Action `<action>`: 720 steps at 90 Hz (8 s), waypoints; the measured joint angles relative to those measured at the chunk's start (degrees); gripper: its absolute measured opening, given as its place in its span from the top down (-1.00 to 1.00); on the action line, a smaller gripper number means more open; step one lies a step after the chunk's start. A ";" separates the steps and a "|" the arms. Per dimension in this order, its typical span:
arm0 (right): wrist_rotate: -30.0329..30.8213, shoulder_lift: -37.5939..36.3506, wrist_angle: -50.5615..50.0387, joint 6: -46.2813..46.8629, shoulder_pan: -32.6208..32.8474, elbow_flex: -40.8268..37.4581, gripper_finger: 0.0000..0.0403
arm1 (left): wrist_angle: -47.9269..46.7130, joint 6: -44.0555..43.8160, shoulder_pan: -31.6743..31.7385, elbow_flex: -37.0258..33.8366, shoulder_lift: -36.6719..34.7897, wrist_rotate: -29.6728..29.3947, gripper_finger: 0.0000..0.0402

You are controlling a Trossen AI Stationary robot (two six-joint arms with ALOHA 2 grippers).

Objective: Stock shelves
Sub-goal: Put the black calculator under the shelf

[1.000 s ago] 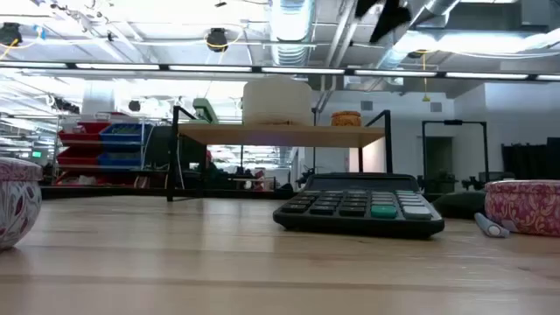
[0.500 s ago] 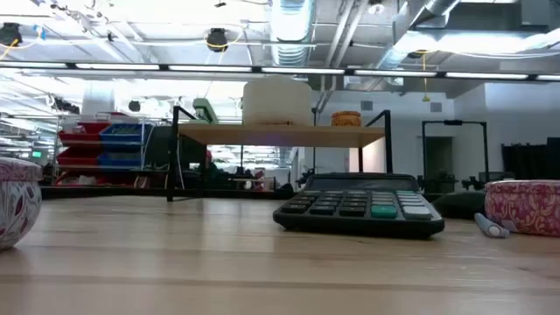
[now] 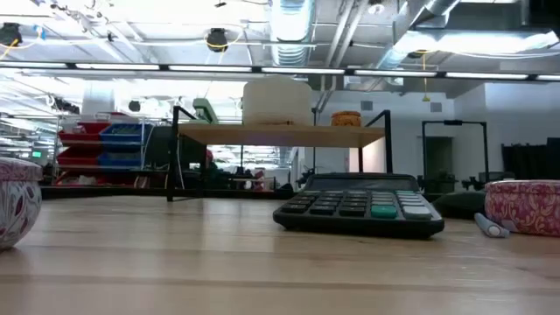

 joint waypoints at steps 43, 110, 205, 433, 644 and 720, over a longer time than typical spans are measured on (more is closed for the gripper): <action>0.28 3.31 16.80 -11.18 -11.13 -3.12 -0.83 | -0.04 0.86 0.01 0.00 0.00 0.27 -0.18; -13.29 3.33 33.74 -25.67 -33.63 -19.05 -0.55 | -0.02 0.41 -0.01 0.00 0.00 0.27 -0.18; -9.78 3.18 53.49 -13.57 -35.13 -10.59 0.94 | -0.41 0.41 -0.01 0.00 0.00 0.24 -0.18; 7.80 32.84 66.07 -2.50 -28.85 6.07 0.97 | -0.47 -0.01 -0.01 0.00 0.00 3.04 -0.18; 28.77 33.32 64.13 5.62 -39.50 11.83 1.00 | -1.31 -0.06 0.01 0.00 0.00 2.88 -0.18; 31.06 37.94 69.66 12.80 -35.47 12.15 1.00 | -1.41 -0.03 -0.01 0.00 -0.02 3.00 -0.18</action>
